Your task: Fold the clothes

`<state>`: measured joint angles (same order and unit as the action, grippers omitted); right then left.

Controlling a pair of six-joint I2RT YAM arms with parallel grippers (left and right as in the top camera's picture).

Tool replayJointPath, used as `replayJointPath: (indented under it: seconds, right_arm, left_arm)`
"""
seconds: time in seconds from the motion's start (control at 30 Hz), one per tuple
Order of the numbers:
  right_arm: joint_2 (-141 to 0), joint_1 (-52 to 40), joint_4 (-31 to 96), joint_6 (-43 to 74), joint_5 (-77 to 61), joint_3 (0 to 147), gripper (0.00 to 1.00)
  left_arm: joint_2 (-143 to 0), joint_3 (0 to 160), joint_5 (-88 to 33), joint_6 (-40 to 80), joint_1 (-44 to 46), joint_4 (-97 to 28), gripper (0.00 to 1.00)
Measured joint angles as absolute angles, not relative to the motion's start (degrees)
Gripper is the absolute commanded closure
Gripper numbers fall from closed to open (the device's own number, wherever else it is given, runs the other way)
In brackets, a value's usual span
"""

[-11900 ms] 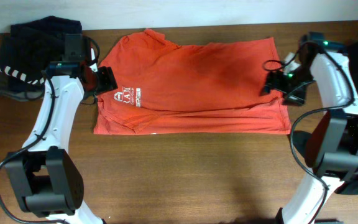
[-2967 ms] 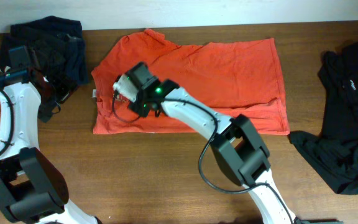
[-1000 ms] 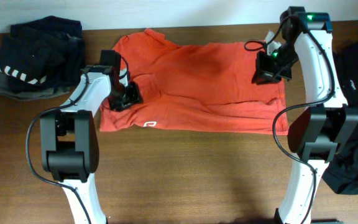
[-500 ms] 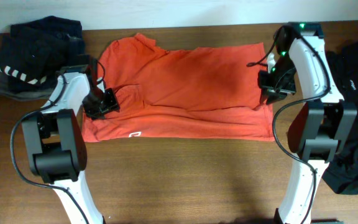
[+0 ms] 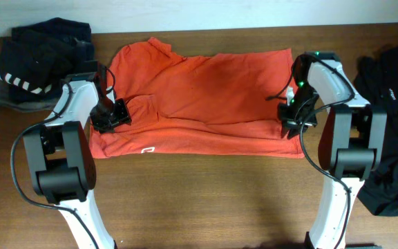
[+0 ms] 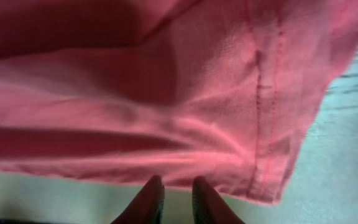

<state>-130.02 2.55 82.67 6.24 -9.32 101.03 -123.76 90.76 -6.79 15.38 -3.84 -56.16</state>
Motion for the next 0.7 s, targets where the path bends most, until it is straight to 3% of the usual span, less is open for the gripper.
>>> replayJointPath:
  seconds: [0.37, 0.43, 0.7]
  right_arm:
    - [-129.14, 4.97, 74.24, 7.6, -9.76, 95.22, 0.72]
    - [-128.7, 5.8, 73.47, 7.73, -10.2, 94.63, 0.73]
    - [-128.31, 8.14, 72.18, 7.97, -9.93, 94.43, 0.73]
  left_arm:
    - [-123.76, 90.78, -0.89, 15.35, -3.84, -57.58, 0.44]
    - [-123.76, 90.78, 0.21, 15.29, -3.84, -57.89, 0.39]
    - [-123.76, 91.05, 6.9, 14.52, -3.77, -60.07, 0.34]
